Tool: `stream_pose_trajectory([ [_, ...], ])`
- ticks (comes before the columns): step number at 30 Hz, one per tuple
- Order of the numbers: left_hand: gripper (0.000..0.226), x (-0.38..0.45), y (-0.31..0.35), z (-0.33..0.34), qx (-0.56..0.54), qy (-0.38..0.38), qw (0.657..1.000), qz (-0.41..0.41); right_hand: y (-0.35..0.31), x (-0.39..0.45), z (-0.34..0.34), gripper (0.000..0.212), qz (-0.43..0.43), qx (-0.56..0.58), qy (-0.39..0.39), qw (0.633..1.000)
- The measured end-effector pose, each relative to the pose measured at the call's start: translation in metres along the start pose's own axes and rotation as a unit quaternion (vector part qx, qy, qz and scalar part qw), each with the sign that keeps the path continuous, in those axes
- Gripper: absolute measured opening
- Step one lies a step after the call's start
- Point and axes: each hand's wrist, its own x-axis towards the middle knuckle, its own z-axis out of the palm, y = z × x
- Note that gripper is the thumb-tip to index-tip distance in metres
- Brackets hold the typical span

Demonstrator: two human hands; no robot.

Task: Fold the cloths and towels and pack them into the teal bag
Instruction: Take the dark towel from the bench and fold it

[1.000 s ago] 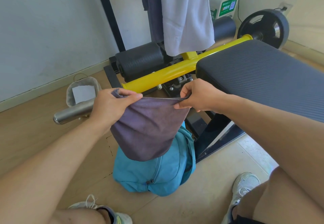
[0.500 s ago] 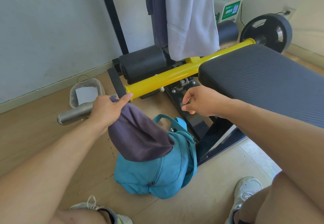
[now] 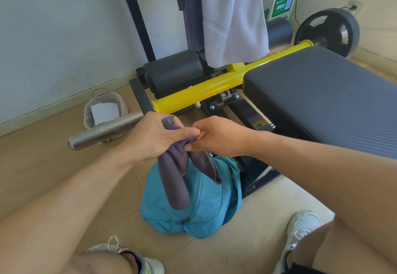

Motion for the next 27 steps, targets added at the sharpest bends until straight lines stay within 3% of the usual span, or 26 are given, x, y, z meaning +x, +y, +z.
stream_pose_trajectory([
  [4,0.021,0.001,-0.001,0.001,-0.123,0.007,0.992,-0.016,0.005,-0.001,-0.013,0.024,0.002,0.041,0.066,0.997],
  [7,0.032,0.003,-0.004,-0.001,-0.15,0.034,0.987,-0.037,0.01,-0.002,-0.02,0.025,0.011,0.044,0.097,0.994],
  [14,0.018,0.001,0.001,-0.002,-0.159,0.057,0.986,-0.014,0.011,-0.001,-0.024,0.028,0.002,0.036,0.118,0.992],
  [19,0.017,0.0,0.004,-0.003,-0.155,0.06,0.986,-0.008,0.011,-0.005,-0.023,0.031,-0.005,0.113,0.062,0.992],
  [23,0.024,0.0,0.007,-0.009,-0.105,0.057,0.993,0.017,0.008,-0.007,-0.025,0.027,0.021,0.237,-0.046,0.97],
  [27,0.022,-0.004,0.014,-0.012,-0.074,0.021,0.997,0.019,0.004,-0.013,-0.025,0.025,0.037,0.258,-0.106,0.96],
])
